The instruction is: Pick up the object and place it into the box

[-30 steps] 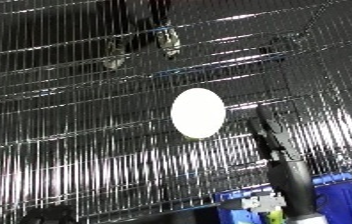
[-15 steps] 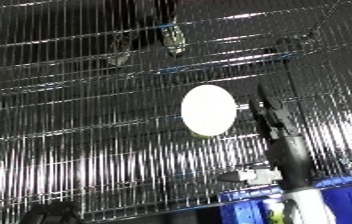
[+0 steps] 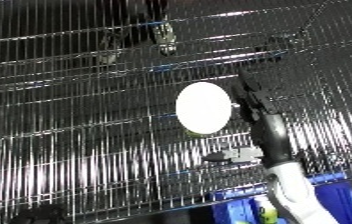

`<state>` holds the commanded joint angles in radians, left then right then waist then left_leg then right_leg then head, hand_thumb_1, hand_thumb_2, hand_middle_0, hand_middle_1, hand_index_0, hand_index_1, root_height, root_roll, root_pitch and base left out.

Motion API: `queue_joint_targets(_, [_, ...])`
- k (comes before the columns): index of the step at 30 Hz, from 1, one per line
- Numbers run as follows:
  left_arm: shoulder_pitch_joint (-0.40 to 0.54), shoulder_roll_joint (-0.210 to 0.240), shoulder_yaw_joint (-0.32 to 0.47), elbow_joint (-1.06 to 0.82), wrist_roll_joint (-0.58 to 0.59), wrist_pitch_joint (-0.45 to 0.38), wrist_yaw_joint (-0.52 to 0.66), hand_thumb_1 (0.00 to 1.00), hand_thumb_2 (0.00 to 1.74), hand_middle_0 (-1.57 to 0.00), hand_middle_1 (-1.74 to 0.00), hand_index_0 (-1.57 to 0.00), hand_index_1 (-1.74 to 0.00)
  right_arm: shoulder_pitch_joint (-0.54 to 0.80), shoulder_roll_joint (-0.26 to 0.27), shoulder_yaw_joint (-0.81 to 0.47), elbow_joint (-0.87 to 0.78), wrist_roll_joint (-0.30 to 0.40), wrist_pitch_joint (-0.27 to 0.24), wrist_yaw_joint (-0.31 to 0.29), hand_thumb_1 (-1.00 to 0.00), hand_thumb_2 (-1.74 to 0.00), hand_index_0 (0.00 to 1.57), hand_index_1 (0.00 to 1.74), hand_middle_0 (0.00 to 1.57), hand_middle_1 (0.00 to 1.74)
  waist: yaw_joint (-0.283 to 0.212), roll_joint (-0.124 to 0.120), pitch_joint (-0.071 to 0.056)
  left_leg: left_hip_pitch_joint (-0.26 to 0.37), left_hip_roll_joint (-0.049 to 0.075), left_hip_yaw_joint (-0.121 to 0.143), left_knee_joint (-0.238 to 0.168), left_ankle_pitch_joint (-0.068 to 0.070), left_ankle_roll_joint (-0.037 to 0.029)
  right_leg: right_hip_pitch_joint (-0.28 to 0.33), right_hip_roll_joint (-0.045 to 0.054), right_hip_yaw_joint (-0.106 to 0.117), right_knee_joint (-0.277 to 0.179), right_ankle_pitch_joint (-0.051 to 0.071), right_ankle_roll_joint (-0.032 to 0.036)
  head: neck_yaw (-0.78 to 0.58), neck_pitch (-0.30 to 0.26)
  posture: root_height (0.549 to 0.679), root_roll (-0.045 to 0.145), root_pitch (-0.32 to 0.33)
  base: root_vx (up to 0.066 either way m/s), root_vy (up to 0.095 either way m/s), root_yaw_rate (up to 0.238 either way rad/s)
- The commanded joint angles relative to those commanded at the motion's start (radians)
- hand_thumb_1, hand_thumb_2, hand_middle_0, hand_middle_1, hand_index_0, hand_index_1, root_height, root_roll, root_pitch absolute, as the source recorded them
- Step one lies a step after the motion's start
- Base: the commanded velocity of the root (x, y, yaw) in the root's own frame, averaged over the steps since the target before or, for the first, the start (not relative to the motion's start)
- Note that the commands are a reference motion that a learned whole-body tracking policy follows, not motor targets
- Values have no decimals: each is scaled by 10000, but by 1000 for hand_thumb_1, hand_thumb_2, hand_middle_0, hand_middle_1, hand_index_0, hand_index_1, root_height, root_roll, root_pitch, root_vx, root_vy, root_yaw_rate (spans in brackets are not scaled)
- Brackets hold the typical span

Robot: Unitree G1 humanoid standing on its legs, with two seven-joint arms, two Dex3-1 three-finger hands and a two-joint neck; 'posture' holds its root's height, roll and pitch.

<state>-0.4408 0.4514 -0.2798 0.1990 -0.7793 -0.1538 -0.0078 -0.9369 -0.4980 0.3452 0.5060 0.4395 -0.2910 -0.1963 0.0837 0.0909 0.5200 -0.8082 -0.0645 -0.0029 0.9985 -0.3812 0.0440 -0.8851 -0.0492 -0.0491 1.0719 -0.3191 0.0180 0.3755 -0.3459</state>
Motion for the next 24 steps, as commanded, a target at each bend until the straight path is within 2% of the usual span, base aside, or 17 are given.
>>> queue_joint_targets(3, [-57,8,-52,72,-39,-32,-28,1000,1740,-1570,-1740,-1570,-1740,-242,24,103,266,136,40,84,0,0,0,0,0,0,39,27,0,-25,-21,-6,-6,3,7,-20,16,-3,-4,-4,-10,102,35,585,44,180,-7,-7,33])
queue_joint_targets(13, [-284,-15,-202,221,-123,-39,-39,1000,1740,-1570,-1740,-1570,-1740,-852,161,427,828,445,5,381,-500,-870,785,870,785,870,111,83,0,-12,-66,-18,-82,34,29,-30,41,-29,-42,2,-54,308,64,585,45,182,-9,-8,20])
queue_joint_targets(22, [-266,-57,-207,244,-88,-81,-45,1000,1740,-1570,-1740,-1570,-1740,-858,214,410,855,421,7,275,-950,-1653,1492,1653,1492,1653,80,67,0,93,-46,-3,-240,96,16,78,81,-30,-199,51,-56,261,187,588,46,182,-13,-13,-11])
queue_joint_targets(24, [-250,-50,-209,237,-86,-106,-42,1000,1740,-1570,-1740,-1570,-1740,-810,210,399,851,398,-14,186,-950,-1653,1492,1653,1492,1653,69,60,0,147,-41,-1,-304,118,8,135,83,-31,-265,70,-55,257,194,589,46,181,-13,-18,-18])
